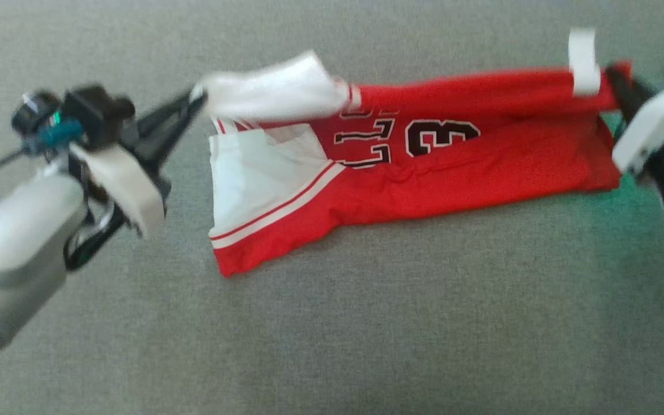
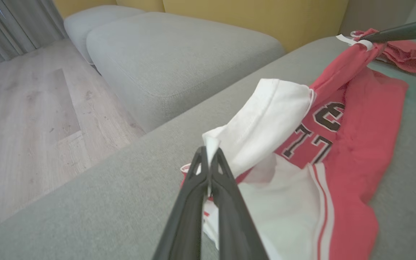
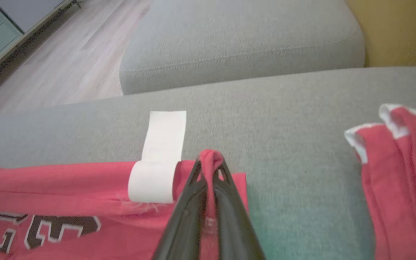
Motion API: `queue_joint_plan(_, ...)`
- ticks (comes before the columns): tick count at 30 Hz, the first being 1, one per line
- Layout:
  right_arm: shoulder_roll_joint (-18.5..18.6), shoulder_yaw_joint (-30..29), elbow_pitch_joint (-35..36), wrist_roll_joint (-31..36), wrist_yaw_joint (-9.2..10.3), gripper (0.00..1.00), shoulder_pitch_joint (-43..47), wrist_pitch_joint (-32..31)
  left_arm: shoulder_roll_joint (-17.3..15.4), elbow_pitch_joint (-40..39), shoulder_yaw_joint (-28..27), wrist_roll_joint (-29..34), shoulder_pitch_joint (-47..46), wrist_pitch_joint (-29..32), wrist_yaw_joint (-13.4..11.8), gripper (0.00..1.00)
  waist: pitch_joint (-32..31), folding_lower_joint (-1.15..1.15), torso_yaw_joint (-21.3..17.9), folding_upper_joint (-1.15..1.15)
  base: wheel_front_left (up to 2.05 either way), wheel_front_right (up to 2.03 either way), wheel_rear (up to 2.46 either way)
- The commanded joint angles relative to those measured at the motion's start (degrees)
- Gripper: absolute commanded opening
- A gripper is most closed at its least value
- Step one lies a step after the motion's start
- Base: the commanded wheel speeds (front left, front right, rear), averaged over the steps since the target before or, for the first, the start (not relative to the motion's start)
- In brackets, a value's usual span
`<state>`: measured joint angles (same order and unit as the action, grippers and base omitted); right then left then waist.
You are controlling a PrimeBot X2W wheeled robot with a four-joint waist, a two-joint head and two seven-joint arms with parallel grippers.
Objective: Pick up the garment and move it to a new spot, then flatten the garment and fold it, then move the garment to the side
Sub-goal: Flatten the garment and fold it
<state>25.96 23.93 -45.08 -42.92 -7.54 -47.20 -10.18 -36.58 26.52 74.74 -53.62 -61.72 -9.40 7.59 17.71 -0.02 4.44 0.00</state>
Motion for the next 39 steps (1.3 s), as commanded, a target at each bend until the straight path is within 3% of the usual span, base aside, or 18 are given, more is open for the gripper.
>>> queue_joint_plan(1,2.2,1.09,2.96,-1.41,0.05,0.0,2.51,-1.57,-3.87,-2.2,-1.88,0.1,-0.18,0.91,-0.1,0.0,-1.84,0.02,0.44,0.0,0.0,0.0,0.0)
queue_joint_plan(10,7.64,4.97,8.3,-2.75,0.05,0.0,10.15,-9.03,-8.53,-12.05,-1.46,-0.48,7.81,8.66,-0.1,0.0,-4.49,0.02,0.6,0.0,0.0,0.0,0.0)
queue_joint_plan(19,9.34,6.1,11.62,-2.68,0.05,0.0,12.65,-12.55,-8.95,-14.84,-1.41,0.09,12.3,10.98,-0.1,0.0,-4.69,0.02,0.06,0.0,0.0,0.0,0.0)
queue_joint_plan(26,8.51,5.84,12.96,-1.81,0.05,0.0,13.39,-12.46,-7.59,-13.21,-1.4,1.59,13.81,11.69,-0.1,0.0,-3.92,0.02,-0.12,0.0,0.0,0.0,0.0)
queue_joint_plan(27,8.29,5.71,13.09,-1.77,0.05,0.29,13.44,-12.29,-7.35,-12.56,-1.39,1.66,13.95,11.67,-0.1,0.0,-3.86,0.02,-0.14,0.0,0.0,0.0,0.0)
queue_joint_plan(28,8.1,5.56,13.28,-1.8,0.05,0.87,13.52,-12.01,-7.07,-11.82,-1.39,1.76,14.09,11.61,-0.13,0.0,-3.83,0.02,-0.17,0.0,0.0,0.0,0.0)
queue_joint_plan(29,7.91,5.3,13.39,-1.89,0.05,1.0,13.62,-11.69,-6.74,-11.03,-1.39,1.87,14.24,11.46,-0.38,0.0,-3.84,0.02,-0.21,0.0,0.0,0.0,0.0)
queue_joint_plan(30,7.71,4.98,13.35,-2.02,0.05,1.0,13.7,-11.56,-6.38,-10.31,-1.42,2.12,14.34,11.02,-0.7,0.46,-3.88,0.02,-0.25,0.0,0.0,0.0,0.0)
queue_joint_plan(31,7.54,4.47,13.29,-2.11,0.05,1.0,13.69,-11.44,-6.03,-9.56,-1.62,2.07,14.56,10.48,-1.24,1.0,-3.95,0.02,-0.33,0.0,0.0,0.0,0.0)
queue_joint_plan(39,5.52,-3.05,17.02,-2.48,0.05,1.0,13.12,-5.36,-3.28,-6.67,-7.44,0.34,15.67,0.92,-8.48,1.0,-5.02,0.02,-0.76,0.0,0.0,0.0,0.0)
